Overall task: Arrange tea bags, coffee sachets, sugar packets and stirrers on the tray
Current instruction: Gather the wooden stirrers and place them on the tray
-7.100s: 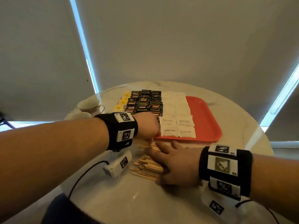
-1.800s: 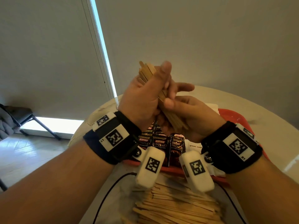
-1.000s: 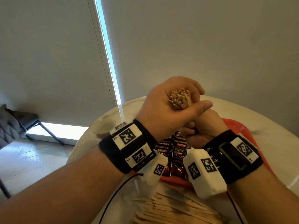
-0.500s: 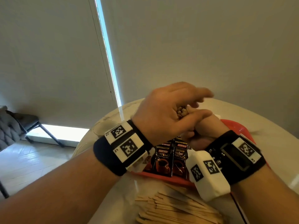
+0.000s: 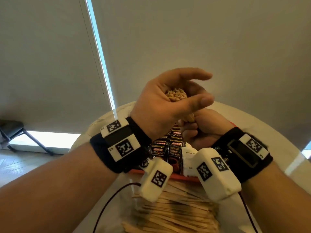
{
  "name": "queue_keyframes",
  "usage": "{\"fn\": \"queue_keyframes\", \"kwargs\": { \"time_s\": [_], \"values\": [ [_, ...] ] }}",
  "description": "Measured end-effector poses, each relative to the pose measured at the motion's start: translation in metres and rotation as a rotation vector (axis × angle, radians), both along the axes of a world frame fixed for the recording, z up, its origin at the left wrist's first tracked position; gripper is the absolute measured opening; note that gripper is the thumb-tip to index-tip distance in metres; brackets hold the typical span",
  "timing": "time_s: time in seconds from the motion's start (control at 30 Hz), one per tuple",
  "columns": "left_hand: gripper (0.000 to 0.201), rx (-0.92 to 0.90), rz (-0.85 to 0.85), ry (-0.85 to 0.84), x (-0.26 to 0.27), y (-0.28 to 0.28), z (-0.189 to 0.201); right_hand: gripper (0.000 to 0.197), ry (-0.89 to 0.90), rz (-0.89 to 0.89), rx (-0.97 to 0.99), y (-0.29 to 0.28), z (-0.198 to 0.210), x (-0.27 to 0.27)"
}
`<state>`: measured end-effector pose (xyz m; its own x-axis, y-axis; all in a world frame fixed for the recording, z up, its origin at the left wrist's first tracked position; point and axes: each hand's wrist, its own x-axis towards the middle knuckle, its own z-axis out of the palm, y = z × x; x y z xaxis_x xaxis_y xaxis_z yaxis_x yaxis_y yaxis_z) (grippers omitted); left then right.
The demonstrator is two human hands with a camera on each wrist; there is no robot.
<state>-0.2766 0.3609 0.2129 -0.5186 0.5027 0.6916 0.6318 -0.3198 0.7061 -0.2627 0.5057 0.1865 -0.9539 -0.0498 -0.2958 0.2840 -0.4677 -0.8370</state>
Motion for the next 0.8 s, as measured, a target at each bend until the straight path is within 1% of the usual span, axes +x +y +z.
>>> {"fn": "queue_keyframes", "kwargs": {
  "time_s": [0.07,0.13,0.17,0.23,0.3,0.37,0.4,0.43,0.5,0.57,0.6,0.67,0.73,0.8],
  "values": [
    [0.021,0.019,-0.058,-0.093,0.003,0.007,0.000,0.019,-0.008,0.019,0.007,0.002,0.002,0.007],
    [0.022,0.035,-0.025,-0.151,0.003,0.014,0.002,0.017,-0.032,0.031,0.029,0.002,0.001,0.016],
    [0.025,0.065,-0.003,-0.219,0.003,0.019,0.005,0.020,-0.041,0.038,0.050,0.002,0.001,0.021],
    [0.031,0.147,0.005,-0.434,0.000,0.026,0.010,0.031,-0.024,0.024,0.138,0.007,-0.002,0.030],
    [0.033,0.213,-0.015,-0.636,-0.008,0.031,0.013,0.035,0.057,-0.056,0.261,0.017,-0.005,0.036],
    [0.033,0.222,-0.036,-0.772,-0.016,0.035,0.010,0.029,0.198,-0.153,0.378,0.029,-0.003,0.043],
    [0.034,0.221,-0.045,-0.829,-0.019,0.039,0.008,0.027,0.281,-0.167,0.441,0.034,-0.001,0.047],
    [0.034,0.218,-0.048,-0.883,-0.020,0.043,0.005,0.027,0.365,-0.148,0.535,0.036,0.003,0.051],
    [0.033,0.221,-0.052,-0.986,-0.020,0.053,-0.002,0.036,0.474,-0.062,0.836,0.040,0.008,0.059],
    [0.034,0.199,-0.041,-1.058,-0.018,0.065,-0.009,0.042,0.484,0.003,1.107,0.041,0.010,0.063],
    [0.034,0.170,-0.025,-1.074,-0.019,0.071,-0.014,0.038,0.482,-0.002,1.174,0.043,0.009,0.063],
    [0.034,0.125,-0.009,-1.101,-0.024,0.082,-0.024,0.027,0.475,-0.034,1.179,0.048,0.006,0.062],
    [0.034,0.114,0.008,-1.138,-0.030,0.093,-0.032,0.021,0.445,-0.065,1.180,0.053,0.002,0.061],
    [0.036,0.099,0.082,-1.154,-0.032,0.103,-0.036,0.015,0.385,-0.084,1.221,0.059,-0.003,0.060]
  ]
}}
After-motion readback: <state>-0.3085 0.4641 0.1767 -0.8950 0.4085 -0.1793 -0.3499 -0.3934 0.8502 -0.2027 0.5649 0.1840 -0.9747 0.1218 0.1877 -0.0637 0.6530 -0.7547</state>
